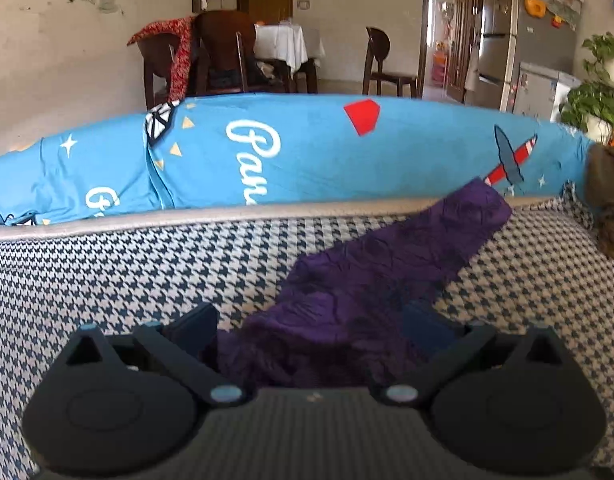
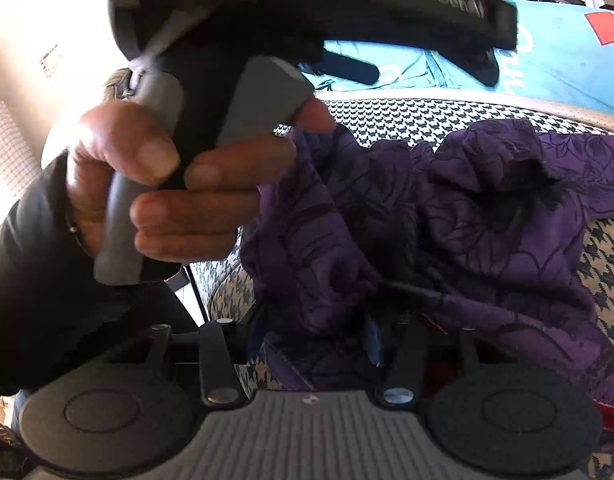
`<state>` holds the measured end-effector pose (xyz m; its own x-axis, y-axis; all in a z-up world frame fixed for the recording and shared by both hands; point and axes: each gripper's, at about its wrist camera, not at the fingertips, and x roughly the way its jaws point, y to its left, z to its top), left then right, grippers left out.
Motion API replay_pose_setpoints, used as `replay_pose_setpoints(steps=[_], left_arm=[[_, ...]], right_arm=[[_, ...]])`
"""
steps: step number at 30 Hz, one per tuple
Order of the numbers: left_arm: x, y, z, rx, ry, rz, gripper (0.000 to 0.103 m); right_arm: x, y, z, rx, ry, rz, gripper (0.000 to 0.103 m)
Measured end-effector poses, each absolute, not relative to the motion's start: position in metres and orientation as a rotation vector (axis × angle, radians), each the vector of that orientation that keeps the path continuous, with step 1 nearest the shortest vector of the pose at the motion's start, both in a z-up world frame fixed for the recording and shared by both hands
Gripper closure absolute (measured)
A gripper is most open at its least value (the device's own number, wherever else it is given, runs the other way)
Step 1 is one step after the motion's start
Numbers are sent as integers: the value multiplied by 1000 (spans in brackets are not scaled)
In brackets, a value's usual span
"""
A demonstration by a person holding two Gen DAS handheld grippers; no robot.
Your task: Fold clothes
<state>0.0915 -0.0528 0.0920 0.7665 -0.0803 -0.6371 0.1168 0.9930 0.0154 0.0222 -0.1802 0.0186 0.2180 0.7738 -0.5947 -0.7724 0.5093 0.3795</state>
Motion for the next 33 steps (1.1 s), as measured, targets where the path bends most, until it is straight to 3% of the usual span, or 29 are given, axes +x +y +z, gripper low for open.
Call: replay_pose_setpoints(steps=[8,17,24,33], left_arm=[[99,-37,70,133,758,31,0],[113,5,61,47,804,213,0],[99,-23,93,31,680,48,0],[101,-70,81,134,682,-124,0]], right_arm=[[19,-202,31,-69,763,1067,52],[58,-255,51,83,717,787,51],[97,-303,35,348,824,476,51],[116,-312,29,373,820,384,51]])
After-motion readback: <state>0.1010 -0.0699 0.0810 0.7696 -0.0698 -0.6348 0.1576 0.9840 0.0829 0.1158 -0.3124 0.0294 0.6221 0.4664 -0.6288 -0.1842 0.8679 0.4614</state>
